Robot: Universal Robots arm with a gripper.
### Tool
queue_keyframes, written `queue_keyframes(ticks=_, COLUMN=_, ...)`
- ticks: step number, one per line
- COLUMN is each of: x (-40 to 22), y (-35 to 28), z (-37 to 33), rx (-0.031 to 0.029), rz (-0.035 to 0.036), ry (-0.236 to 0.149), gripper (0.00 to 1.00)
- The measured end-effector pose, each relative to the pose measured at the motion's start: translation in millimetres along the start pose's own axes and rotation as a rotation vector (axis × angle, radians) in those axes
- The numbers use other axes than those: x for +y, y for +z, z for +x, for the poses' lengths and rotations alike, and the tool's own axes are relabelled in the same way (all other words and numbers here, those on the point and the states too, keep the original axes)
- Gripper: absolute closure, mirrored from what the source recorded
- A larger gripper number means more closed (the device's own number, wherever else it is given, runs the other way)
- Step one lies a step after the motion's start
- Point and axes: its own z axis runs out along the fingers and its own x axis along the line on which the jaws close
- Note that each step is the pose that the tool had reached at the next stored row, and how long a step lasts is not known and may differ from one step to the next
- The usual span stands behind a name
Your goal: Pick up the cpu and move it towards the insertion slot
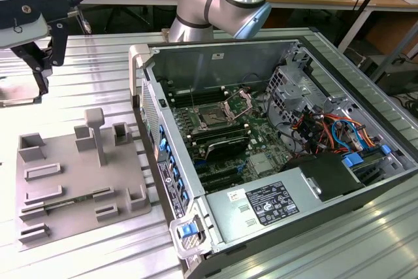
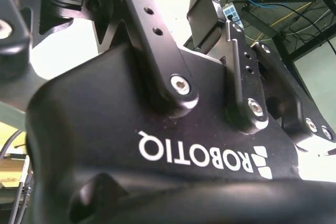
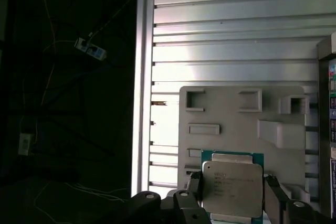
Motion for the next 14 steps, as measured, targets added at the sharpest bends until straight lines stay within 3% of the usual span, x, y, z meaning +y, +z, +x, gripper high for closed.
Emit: queue_keyframes(ticks=14, x=-0.3, y=0.0, z=-12.4, rx=0.0, rz=0.0, ry=0.0, gripper=0.45)
